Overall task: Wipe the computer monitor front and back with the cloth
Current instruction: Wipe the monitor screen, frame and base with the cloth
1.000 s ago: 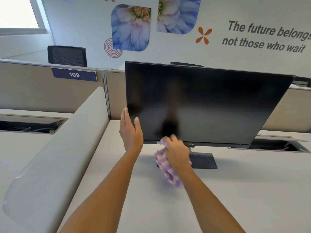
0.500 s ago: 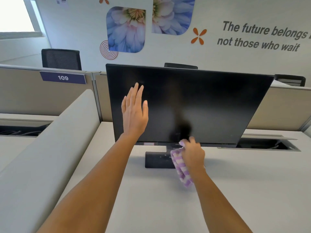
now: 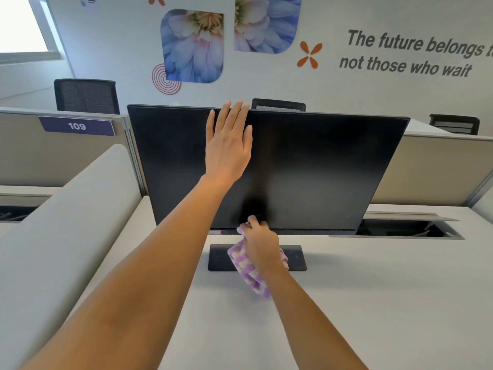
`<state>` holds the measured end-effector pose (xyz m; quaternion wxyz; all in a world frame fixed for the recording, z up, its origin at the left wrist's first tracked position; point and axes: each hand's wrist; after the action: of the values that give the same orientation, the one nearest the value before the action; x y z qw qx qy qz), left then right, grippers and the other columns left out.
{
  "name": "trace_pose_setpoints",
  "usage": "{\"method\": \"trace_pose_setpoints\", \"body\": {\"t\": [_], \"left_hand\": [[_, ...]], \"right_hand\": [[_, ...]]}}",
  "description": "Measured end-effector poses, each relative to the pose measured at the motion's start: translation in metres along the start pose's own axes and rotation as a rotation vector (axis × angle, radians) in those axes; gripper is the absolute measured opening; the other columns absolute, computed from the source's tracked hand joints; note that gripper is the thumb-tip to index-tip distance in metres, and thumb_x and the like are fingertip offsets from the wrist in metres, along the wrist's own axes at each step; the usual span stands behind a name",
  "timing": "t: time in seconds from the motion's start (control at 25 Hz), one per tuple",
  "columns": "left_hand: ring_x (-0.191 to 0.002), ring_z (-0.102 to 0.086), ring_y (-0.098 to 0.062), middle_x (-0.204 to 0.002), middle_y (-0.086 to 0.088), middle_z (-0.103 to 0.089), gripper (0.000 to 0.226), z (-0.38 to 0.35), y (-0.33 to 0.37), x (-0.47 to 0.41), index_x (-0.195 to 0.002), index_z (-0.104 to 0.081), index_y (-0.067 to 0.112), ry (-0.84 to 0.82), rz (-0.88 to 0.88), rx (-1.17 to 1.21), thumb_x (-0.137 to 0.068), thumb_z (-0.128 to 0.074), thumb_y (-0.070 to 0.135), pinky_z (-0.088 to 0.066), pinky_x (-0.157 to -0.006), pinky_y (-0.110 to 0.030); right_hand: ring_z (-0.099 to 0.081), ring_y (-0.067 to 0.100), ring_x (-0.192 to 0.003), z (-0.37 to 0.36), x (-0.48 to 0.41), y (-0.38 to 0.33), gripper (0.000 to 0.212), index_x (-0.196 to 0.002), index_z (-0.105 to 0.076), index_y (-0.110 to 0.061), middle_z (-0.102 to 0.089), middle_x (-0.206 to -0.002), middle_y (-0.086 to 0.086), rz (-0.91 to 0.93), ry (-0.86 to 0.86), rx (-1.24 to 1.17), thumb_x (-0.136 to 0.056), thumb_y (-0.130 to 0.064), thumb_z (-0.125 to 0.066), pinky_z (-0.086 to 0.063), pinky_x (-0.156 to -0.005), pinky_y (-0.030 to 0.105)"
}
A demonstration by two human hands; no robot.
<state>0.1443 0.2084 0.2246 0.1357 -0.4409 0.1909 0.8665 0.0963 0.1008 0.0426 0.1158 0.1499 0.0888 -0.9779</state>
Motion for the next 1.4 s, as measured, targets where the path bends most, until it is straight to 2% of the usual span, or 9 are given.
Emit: {"method": "trace_pose_setpoints", "body": {"t": [0.24, 0.36, 0.44, 0.64, 0.84, 0.96, 1.2, 1.28, 1.4], "left_hand": [[-0.131, -0.041, -0.019, -0.129, -0.002, -0.055, 0.037, -0.008, 0.012, -0.007, -0.125, -0.055, 0.014, 0.135, 0.108, 0.136, -0.098, -0.034, 0.026, -0.012, -0.117, -0.035], [-0.129, -0.042, -0.019, -0.127, -0.003, -0.055, 0.035, -0.009, 0.011, -0.007, -0.123, -0.056, 0.012, 0.138, 0.087, 0.207, -0.098, -0.036, 0.024, -0.014, -0.118, -0.038], [-0.127, -0.043, -0.019, -0.125, -0.004, -0.056, 0.033, -0.009, 0.010, -0.007, -0.122, -0.057, 0.011, 0.158, 0.085, 0.256, -0.097, -0.037, 0.023, -0.017, -0.117, -0.042], [-0.125, -0.044, -0.020, -0.122, -0.005, -0.057, 0.033, -0.011, 0.018, -0.008, -0.119, -0.057, 0.010, 0.191, 0.117, 0.258, -0.096, -0.038, 0.023, -0.015, -0.118, -0.042], [-0.131, -0.040, -0.020, -0.129, -0.003, -0.055, 0.038, -0.019, 0.039, -0.006, -0.127, -0.054, 0.013, 0.159, 0.117, 0.084, -0.098, -0.034, 0.028, -0.006, -0.117, -0.040], [-0.129, -0.043, -0.019, -0.129, -0.002, -0.057, 0.041, -0.027, 0.063, -0.012, -0.128, -0.054, 0.013, 0.100, 0.014, 0.076, -0.097, -0.032, 0.030, -0.009, -0.117, -0.039], [-0.116, -0.051, -0.015, -0.117, -0.001, -0.061, 0.033, -0.038, 0.091, -0.024, -0.116, -0.059, 0.015, 0.084, 0.036, 0.168, -0.097, -0.036, 0.030, -0.013, -0.118, -0.039], [-0.114, -0.051, -0.015, -0.114, -0.001, -0.061, 0.030, -0.036, 0.089, -0.024, -0.113, -0.059, 0.014, 0.099, 0.072, 0.217, -0.097, -0.039, 0.029, -0.011, -0.119, -0.041], [-0.114, -0.049, -0.015, -0.112, -0.001, -0.061, 0.028, -0.036, 0.097, -0.025, -0.111, -0.060, 0.014, 0.092, 0.105, 0.262, -0.096, -0.040, 0.028, -0.008, -0.119, -0.041]], "right_hand": [[-0.053, 0.023, -0.109, -0.002, 0.010, 0.043, 0.037, -0.129, -0.055, -0.024, -0.047, -0.136, 0.002, 0.003, -0.017, 0.043, -0.092, -0.024, -0.058, -0.052, -0.082, 0.031], [-0.062, 0.022, -0.079, 0.005, 0.023, 0.074, 0.032, -0.102, -0.071, -0.024, -0.063, -0.108, 0.004, -0.092, 0.081, 0.030, -0.071, -0.017, -0.080, -0.053, -0.052, 0.029], [-0.062, 0.022, -0.067, 0.008, 0.034, 0.102, 0.030, -0.089, -0.073, -0.022, -0.066, -0.096, 0.005, -0.179, 0.117, 0.020, -0.064, -0.009, -0.083, -0.048, -0.042, 0.026], [-0.061, 0.027, -0.083, 0.022, 0.048, 0.146, 0.021, -0.101, -0.072, -0.019, -0.063, -0.108, 0.008, -0.473, 0.157, -0.069, -0.084, -0.008, -0.069, -0.054, -0.058, 0.032], [-0.057, 0.020, -0.061, 0.017, 0.038, 0.103, 0.030, -0.081, -0.069, -0.024, -0.064, -0.085, 0.001, -0.146, 0.103, 0.040, -0.061, -0.005, -0.079, -0.038, -0.038, 0.021], [-0.059, 0.019, -0.067, 0.017, 0.026, 0.087, 0.028, -0.087, -0.071, -0.022, -0.065, -0.091, 0.001, -0.056, 0.036, 0.037, -0.064, -0.011, -0.081, -0.044, -0.042, 0.024], [-0.053, 0.023, -0.106, 0.022, 0.030, 0.129, 0.033, -0.126, -0.058, -0.020, -0.051, -0.130, 0.003, -0.037, -0.011, 0.112, -0.093, -0.021, -0.058, -0.051, -0.079, 0.030], [-0.053, 0.024, -0.107, 0.024, 0.034, 0.149, 0.035, -0.127, -0.057, -0.020, -0.051, -0.131, 0.003, -0.075, 0.002, 0.109, -0.092, -0.023, -0.059, -0.052, -0.079, 0.030], [-0.060, 0.025, -0.093, 0.027, 0.043, 0.181, 0.029, -0.113, -0.067, -0.018, -0.061, -0.117, 0.006, -0.178, 0.053, 0.096, -0.084, -0.020, -0.071, -0.054, -0.066, 0.030]]}}
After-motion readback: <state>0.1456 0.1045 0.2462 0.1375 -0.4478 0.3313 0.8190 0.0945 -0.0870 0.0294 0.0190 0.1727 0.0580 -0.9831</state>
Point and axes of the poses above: each hand's wrist, its own x-axis away from the middle knuckle, its own z-axis out of the back of the hand, y = z × x
